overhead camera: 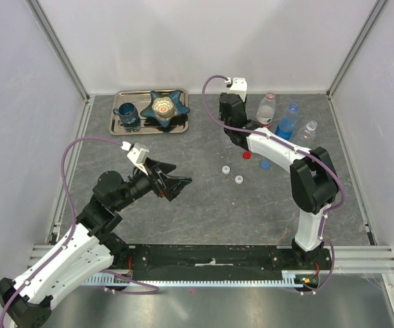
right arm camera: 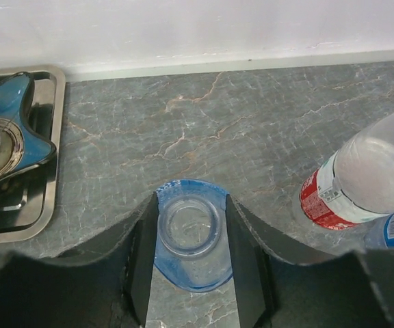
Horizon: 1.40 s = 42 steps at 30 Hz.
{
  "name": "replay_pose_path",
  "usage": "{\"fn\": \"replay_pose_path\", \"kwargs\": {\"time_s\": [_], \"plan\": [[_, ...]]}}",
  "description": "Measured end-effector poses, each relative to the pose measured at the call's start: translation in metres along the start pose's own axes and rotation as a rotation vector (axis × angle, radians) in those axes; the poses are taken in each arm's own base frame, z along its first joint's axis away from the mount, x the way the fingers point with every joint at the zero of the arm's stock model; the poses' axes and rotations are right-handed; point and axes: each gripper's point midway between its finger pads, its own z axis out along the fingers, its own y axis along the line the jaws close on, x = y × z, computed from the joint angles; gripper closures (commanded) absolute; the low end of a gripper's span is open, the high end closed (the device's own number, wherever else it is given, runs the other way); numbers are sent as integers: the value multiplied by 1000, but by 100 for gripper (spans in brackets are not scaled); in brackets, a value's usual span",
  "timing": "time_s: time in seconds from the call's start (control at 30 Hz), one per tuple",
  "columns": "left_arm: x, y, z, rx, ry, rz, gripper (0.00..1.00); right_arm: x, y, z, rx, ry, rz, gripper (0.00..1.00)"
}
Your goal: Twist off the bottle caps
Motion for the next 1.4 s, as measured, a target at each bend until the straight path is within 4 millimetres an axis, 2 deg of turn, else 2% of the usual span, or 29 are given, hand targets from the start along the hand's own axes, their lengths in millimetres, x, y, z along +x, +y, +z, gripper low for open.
{"fn": "replay_pose_path", "kwargs": {"time_s": [0.53,1.4], "plan": [[5,2,-2,-5,10,-4,1,6,-2,-5,-1,32,-5,36],[10,5,1,-12,27,-15,1,2,-3,-11,-10,42,-5,33]]}}
